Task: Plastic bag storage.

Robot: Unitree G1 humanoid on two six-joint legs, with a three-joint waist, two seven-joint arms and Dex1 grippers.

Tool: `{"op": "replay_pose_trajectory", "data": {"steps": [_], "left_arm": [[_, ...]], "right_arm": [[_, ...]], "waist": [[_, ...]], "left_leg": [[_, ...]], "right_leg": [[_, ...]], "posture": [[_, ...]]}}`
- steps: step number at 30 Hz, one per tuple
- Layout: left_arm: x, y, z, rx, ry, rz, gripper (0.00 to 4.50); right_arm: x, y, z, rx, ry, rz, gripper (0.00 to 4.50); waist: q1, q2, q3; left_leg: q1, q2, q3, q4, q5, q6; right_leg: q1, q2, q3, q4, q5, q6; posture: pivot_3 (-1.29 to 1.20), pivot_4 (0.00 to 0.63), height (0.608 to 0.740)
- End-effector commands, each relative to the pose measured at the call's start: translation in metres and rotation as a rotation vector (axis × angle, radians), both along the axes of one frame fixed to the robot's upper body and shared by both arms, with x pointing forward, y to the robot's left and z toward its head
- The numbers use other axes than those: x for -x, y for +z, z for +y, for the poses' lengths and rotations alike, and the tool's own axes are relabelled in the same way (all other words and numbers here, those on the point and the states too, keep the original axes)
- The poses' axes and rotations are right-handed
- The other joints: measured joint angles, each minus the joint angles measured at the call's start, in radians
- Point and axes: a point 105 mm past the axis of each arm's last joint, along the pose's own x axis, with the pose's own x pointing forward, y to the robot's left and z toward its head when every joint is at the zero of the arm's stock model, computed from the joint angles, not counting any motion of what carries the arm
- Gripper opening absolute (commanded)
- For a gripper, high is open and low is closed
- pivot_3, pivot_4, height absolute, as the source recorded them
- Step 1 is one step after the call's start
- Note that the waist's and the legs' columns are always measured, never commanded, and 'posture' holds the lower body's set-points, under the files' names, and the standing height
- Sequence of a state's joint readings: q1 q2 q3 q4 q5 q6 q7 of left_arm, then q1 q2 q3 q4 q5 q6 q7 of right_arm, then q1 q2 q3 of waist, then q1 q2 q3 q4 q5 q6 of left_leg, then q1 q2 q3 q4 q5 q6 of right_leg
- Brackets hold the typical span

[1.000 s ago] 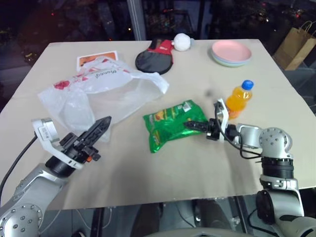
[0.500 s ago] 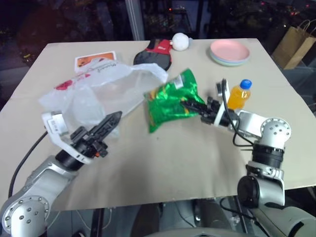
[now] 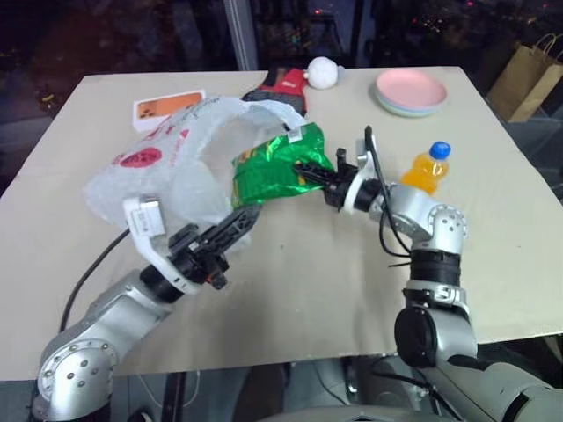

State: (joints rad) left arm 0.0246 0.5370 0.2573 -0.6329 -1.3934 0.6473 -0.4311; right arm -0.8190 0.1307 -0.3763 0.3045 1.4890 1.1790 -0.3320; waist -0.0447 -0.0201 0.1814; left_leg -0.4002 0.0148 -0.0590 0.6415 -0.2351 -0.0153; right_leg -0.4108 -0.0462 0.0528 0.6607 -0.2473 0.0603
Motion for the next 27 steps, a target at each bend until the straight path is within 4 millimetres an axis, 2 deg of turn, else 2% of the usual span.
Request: {"op": "replay_pose_trajectory", "data": {"steps": [1,6,8,13,19,22,27], "left_arm": [[-0.003,0.002,-0.009,0.008,-0.043,-0.027,0.00],[-0.008,-0.002,-0.025,0.021,-0.115,-0.029,0.00],[-0.012,-0.005,-0.024,0.024,-0.106,-0.028,0.00],[-0.016,-0.003,-0.016,0.036,-0.074,-0.044,0.00],[-0.018,-0.003,-0.019,0.026,-0.096,-0.061,0.00],[-0.019,0.001,-0.024,0.027,-0.129,-0.082,0.00],[-0.021,0.008,-0.033,0.039,-0.182,-0.119,0.00]], "right_arm": [[0.015,0.034,0.049,-0.115,0.127,-0.049,0.05],[0.022,0.045,0.080,-0.126,0.225,-0.077,0.05],[0.028,0.054,0.086,-0.168,0.275,-0.088,0.05],[0.039,0.084,0.069,-0.372,0.368,-0.123,0.05],[0.033,0.095,0.048,-0.498,0.374,-0.073,0.05],[0.037,0.090,0.047,-0.483,0.395,-0.055,0.05],[0.031,0.030,0.071,-0.191,0.335,0.060,0.05]], "waist": [[0.000,0.000,0.000],[-0.005,0.001,0.000],[-0.006,0.001,0.000],[-0.005,0.001,0.000],[-0.002,0.001,0.000],[-0.002,0.001,0.000],[-0.008,0.001,0.000]], "left_leg": [[0.000,0.000,0.000,0.000,0.000,0.000],[0.000,0.000,0.000,-0.001,0.000,0.000],[0.000,0.000,0.000,-0.001,0.000,0.000],[-0.001,0.000,0.000,-0.002,0.000,0.000],[-0.001,0.000,0.000,-0.002,0.000,0.000],[-0.001,0.000,-0.001,-0.002,0.000,0.000],[-0.001,0.000,0.000,-0.002,0.000,0.000]], "right_leg": [[0.000,0.000,0.000,0.000,0.000,0.000],[-0.001,0.001,0.000,0.000,0.000,0.000],[-0.001,0.001,0.000,0.000,0.000,0.000],[-0.001,0.000,0.000,-0.001,0.000,0.000],[-0.001,0.000,0.000,-0.002,0.000,0.000],[-0.001,0.000,-0.001,-0.001,0.000,0.000],[-0.001,0.000,0.000,-0.001,0.000,0.000]], "posture": [[0.00,0.150,0.740],[0.00,0.150,0.740],[0.00,0.150,0.740],[0.00,0.150,0.740],[0.00,0.150,0.740],[0.00,0.150,0.740],[0.00,0.150,0.740]]}}
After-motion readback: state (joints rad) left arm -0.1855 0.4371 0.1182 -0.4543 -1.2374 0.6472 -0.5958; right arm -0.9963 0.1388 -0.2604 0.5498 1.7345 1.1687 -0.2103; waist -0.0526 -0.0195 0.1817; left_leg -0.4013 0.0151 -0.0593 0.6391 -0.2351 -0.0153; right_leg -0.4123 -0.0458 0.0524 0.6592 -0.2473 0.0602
